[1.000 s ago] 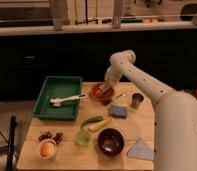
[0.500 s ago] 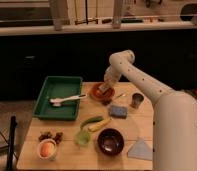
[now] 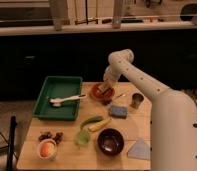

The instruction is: Place eraser in red bowl

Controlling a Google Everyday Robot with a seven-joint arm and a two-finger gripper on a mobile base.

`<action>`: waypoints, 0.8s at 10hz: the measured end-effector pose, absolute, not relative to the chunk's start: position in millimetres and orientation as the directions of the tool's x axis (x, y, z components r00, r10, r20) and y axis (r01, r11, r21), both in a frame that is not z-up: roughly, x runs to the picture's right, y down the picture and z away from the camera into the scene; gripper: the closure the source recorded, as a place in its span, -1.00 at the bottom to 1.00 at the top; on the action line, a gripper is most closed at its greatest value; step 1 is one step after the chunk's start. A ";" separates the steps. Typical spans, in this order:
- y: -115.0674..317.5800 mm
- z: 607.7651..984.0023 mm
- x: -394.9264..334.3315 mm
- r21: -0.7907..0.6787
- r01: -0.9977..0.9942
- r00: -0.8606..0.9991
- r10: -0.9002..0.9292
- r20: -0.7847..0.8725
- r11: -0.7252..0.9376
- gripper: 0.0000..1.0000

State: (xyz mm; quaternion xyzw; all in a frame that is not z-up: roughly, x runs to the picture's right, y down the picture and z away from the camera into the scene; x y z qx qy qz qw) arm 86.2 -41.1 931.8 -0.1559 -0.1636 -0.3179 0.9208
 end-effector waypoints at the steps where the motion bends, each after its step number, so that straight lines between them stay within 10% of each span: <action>1: -40.2 931.9 85.7 -0.185 0.638 0.743 -0.534 0.404 0.747 -0.23; 4: -37.3 932.5 82.0 -0.187 0.645 0.737 -0.537 0.411 0.741 -0.60; 8: -33.4 932.0 77.2 -0.190 0.653 0.731 -0.543 0.414 0.733 -0.60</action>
